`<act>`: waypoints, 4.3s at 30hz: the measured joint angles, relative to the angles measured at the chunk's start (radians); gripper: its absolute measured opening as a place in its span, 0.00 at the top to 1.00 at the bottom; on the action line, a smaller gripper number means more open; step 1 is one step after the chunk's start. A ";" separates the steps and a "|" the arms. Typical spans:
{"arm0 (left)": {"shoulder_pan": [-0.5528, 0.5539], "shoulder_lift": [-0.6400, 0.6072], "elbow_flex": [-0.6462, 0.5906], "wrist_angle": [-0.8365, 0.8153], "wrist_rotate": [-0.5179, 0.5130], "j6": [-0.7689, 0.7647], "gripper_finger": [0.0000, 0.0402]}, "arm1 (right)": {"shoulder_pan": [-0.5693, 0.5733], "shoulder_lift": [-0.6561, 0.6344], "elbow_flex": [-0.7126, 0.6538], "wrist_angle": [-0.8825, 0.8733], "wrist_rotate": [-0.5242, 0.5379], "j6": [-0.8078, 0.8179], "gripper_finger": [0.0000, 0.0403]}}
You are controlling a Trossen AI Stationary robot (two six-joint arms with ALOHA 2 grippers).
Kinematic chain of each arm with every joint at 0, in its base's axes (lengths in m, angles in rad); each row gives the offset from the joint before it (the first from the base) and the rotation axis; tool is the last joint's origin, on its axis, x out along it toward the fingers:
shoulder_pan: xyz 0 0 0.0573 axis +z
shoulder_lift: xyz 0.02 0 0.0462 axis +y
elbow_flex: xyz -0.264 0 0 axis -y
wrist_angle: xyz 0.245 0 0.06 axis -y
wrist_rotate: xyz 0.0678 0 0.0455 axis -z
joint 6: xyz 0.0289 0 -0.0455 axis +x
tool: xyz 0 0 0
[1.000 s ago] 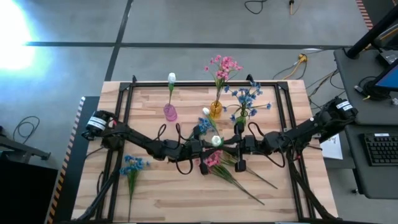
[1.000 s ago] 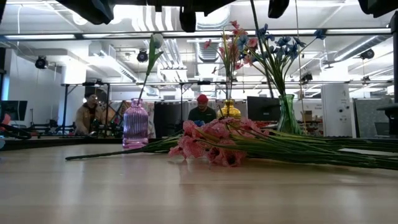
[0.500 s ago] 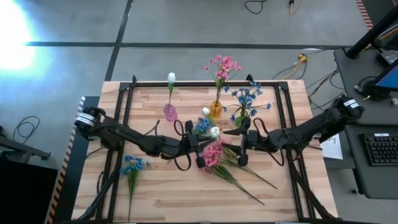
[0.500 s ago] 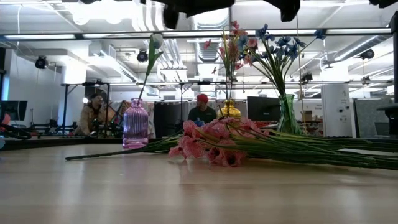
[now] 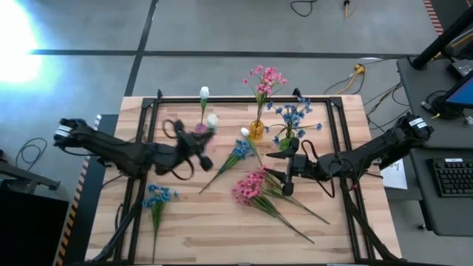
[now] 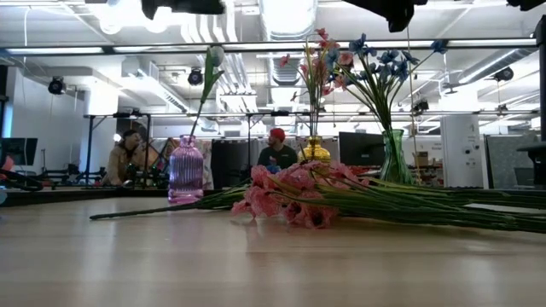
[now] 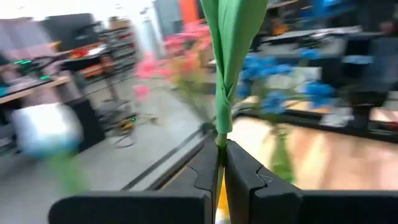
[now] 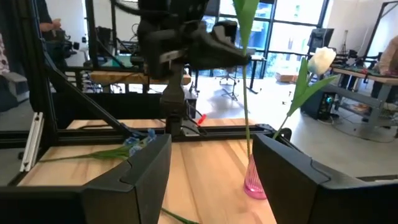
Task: Sort flowers into vase by color
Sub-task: Put the bottom white tulip into the violet vase, then put the top pink flowers into the yellow vase
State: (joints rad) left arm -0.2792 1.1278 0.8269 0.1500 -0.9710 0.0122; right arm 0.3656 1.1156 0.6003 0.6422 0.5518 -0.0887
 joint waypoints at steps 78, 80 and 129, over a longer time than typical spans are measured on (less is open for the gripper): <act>0.283 -0.164 -0.128 -0.106 0.012 -0.278 1.00 | -0.026 0.000 0.000 -0.010 0.000 0.009 0.46; 0.283 -0.164 -0.128 -0.119 0.012 -0.290 1.00 | -0.026 0.000 0.000 -0.010 0.000 0.009 0.46; 0.226 -0.181 0.101 -1.146 0.422 -0.841 0.48 | -0.026 0.000 0.000 -0.055 0.014 0.011 0.46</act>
State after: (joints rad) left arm -0.0532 0.9466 0.9283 -0.9958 -0.5495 -0.8287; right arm 0.3393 1.1156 0.6003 0.5874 0.5660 -0.0780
